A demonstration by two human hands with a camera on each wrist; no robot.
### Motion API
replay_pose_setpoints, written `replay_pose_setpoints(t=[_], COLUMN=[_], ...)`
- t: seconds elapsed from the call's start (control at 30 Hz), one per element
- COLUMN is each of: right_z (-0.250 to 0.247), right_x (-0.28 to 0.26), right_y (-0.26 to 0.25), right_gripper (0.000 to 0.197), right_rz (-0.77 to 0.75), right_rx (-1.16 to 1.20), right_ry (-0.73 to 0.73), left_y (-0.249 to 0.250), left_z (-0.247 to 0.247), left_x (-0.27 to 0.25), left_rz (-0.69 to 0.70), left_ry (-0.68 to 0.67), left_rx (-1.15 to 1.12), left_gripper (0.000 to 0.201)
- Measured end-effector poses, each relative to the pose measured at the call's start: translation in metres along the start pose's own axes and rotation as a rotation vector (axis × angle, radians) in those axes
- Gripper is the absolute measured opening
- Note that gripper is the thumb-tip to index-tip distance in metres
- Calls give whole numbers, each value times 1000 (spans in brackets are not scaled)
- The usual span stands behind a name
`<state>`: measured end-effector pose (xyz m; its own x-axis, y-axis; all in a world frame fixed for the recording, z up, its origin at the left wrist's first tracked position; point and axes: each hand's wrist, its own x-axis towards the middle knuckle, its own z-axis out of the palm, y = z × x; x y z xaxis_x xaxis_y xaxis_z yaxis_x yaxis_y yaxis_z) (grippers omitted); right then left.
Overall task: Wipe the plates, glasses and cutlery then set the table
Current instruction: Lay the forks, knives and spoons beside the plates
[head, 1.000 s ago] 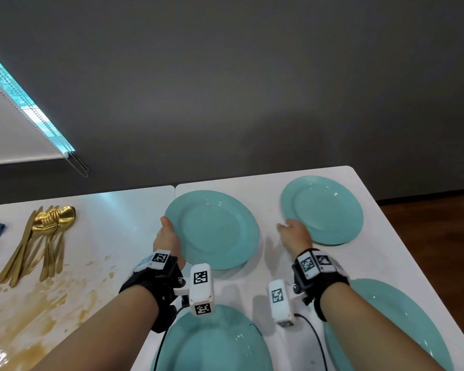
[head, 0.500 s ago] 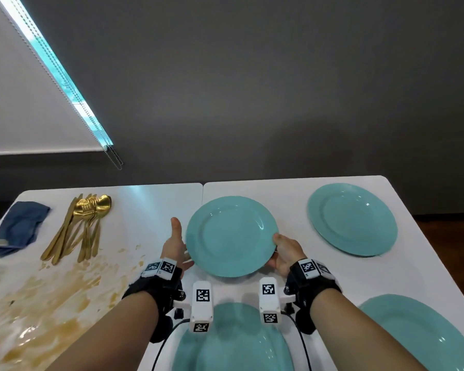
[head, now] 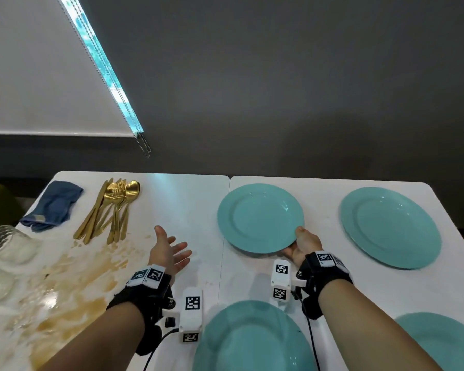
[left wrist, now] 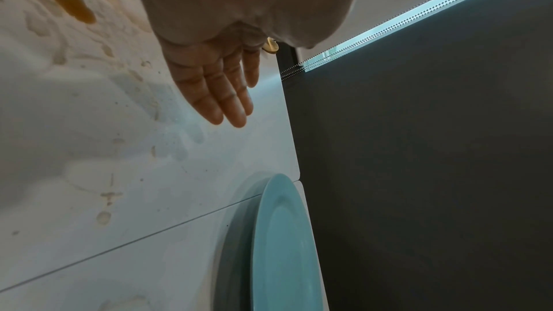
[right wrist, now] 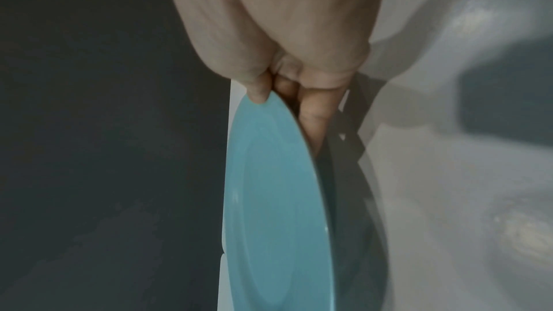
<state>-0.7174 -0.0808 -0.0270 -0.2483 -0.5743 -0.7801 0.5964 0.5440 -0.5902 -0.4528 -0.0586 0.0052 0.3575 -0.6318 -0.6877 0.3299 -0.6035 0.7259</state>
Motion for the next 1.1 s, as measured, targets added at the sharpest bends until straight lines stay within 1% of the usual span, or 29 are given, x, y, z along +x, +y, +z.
replay_pose_setpoints(t=[0.17, 0.33, 0.5, 0.7, 0.83, 0.9, 1.0, 1.1], right_z=[5, 7, 4, 4, 3, 0, -3, -2], right_x=[10, 14, 17, 17, 18, 24, 25, 15], right_y=[4, 5, 6, 9, 13, 15, 16, 13], right_gripper=[35, 33, 32, 30, 23, 19, 7, 6], right_rz=[1, -20, -22, -90, -100, -112, -129, -143], right_rx=[14, -43, -135, -272, -344, -406, -474, -522], right_ry=[26, 58, 52, 47, 19, 27, 31, 13], left_y=[-2, -4, -8, -13, -15, -15, -15, -15], left_z=[-2, 3, 12, 23, 29, 30, 29, 25], left_x=[3, 2, 1, 0, -3, -4, -7, -10], left_rz=[-10, -30, -68, -63, -57, -52, -42, -31], left_ry=[18, 25, 5, -17, -23, -19, -5, 8], left_rx=[1, -6, -27, -21, -1, 17, 30, 35], left_gripper=[71, 70, 69, 69, 68, 67, 65, 63])
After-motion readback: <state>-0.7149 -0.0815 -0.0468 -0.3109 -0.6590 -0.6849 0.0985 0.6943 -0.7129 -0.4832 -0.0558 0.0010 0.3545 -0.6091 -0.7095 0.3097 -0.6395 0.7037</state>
